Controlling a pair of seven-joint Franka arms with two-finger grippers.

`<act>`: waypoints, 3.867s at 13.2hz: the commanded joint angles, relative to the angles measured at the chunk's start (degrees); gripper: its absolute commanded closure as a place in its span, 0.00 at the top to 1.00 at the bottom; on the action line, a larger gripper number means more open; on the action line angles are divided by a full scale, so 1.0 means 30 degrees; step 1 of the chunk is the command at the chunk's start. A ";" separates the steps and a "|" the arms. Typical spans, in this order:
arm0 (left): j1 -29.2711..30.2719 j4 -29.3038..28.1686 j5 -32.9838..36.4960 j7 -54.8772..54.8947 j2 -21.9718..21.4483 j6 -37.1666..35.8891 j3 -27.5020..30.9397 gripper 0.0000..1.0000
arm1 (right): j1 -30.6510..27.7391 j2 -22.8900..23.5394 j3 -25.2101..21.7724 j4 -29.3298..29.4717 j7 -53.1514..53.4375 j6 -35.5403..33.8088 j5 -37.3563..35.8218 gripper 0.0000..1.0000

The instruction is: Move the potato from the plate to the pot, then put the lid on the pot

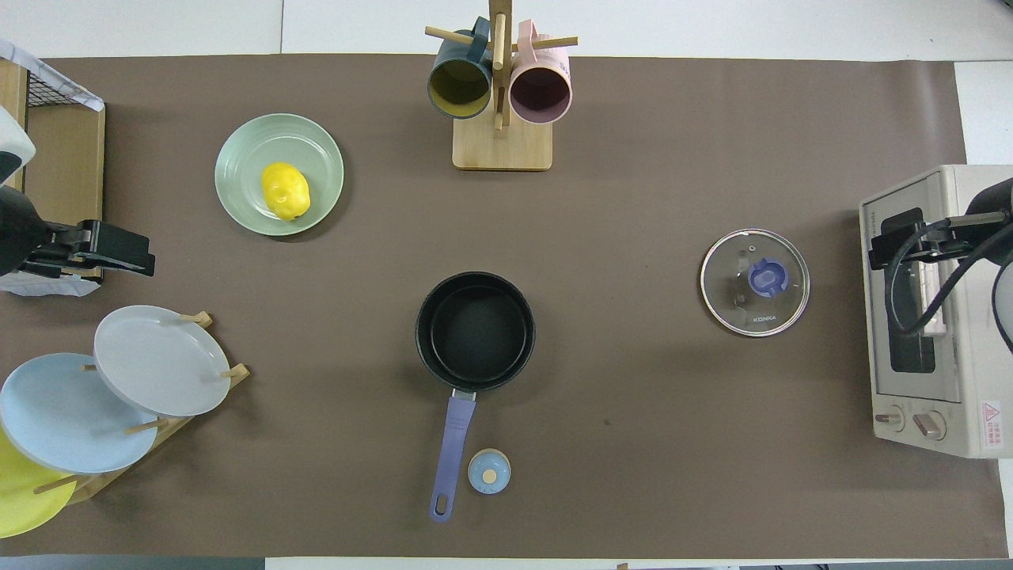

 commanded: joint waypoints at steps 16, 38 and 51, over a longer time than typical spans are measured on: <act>-0.0153 0.2434 -0.0355 -0.2831 0.7249 0.5267 -0.0074 1.00 | 0.0965 0.0057 0.0779 -0.2077 0.0038 0.3141 0.0987 1.00; -0.0769 -0.0085 0.0934 -0.8463 1.1010 1.3368 -0.0044 0.37 | 0.0348 0.3870 0.0721 -0.7383 -0.4063 1.0675 0.1635 0.96; -0.3748 0.1182 -0.0912 -1.0681 0.5507 0.6540 -0.1099 0.00 | 0.0727 0.3928 0.0838 -0.3964 -0.3831 0.7111 0.1459 0.24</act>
